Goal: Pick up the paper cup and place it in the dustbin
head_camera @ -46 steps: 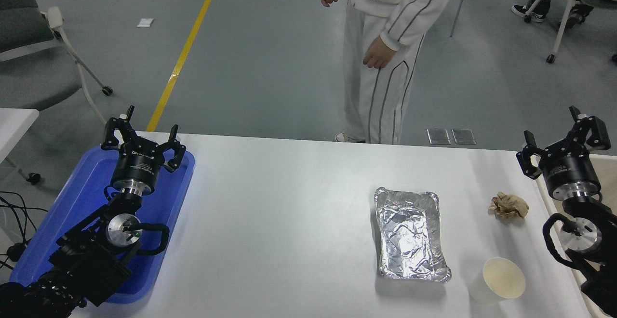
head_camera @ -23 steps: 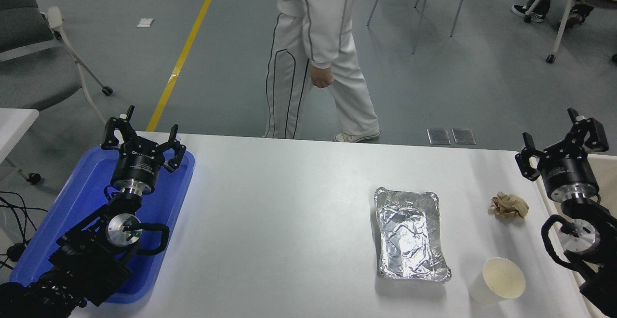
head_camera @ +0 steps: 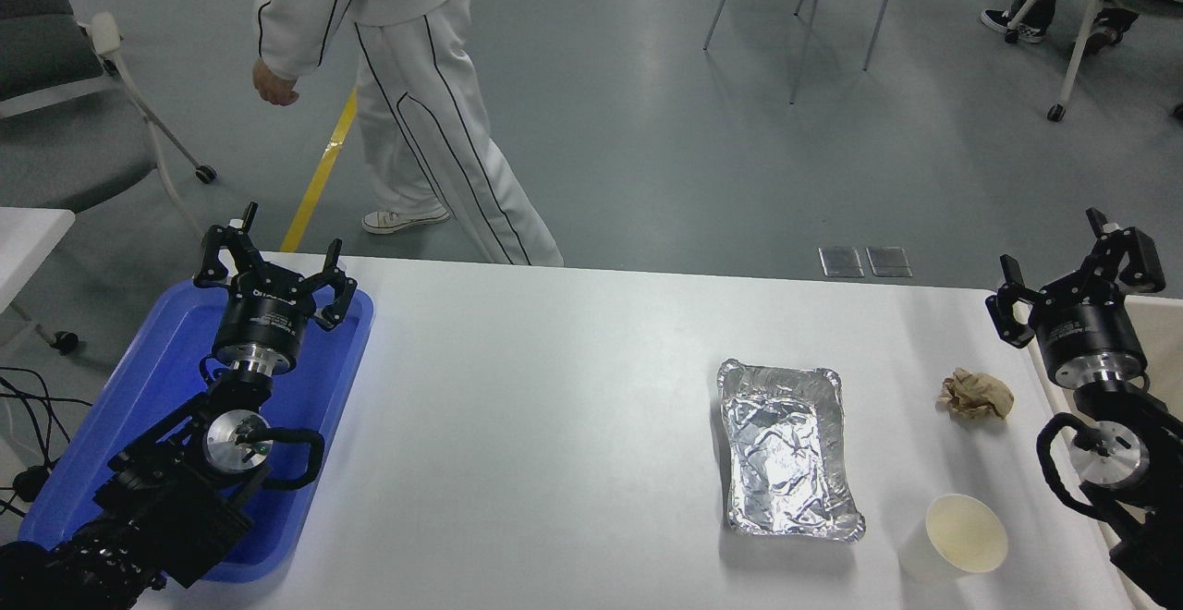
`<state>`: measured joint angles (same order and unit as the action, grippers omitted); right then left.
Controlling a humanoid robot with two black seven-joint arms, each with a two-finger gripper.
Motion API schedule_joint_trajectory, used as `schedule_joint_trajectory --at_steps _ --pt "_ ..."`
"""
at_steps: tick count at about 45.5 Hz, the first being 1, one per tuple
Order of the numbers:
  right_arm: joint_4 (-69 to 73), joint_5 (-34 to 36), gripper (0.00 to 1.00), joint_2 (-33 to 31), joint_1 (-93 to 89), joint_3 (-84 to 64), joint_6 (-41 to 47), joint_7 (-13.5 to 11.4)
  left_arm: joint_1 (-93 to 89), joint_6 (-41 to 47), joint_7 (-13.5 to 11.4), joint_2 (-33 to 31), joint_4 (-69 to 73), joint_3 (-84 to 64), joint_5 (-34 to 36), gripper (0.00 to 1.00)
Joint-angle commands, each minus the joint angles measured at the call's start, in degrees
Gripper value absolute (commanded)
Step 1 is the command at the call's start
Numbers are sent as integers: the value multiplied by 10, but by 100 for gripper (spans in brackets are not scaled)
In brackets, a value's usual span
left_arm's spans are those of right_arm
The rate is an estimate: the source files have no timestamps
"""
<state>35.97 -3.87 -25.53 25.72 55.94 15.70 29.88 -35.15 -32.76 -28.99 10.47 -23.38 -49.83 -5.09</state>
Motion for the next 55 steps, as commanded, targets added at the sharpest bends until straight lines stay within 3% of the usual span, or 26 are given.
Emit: schedule_joint_trajectory --at_steps 1,24,32,38,55 --pt "5 0 100 -2 -3 0 1 0 0 1 0 1 0 0 0 100" --pt "36 11 100 -9 4 -72 -21 0 0 1 0 0 0 0 0 100" --pt "57 44 100 -70 52 -201 -43 0 0 1 0 0 0 0 0 100" --pt "59 49 100 -127 138 -387 -30 0 0 1 0 0 0 0 0 100" --pt "83 47 100 -202 302 -715 -27 0 -1 0 1 0 -1 0 0 100"
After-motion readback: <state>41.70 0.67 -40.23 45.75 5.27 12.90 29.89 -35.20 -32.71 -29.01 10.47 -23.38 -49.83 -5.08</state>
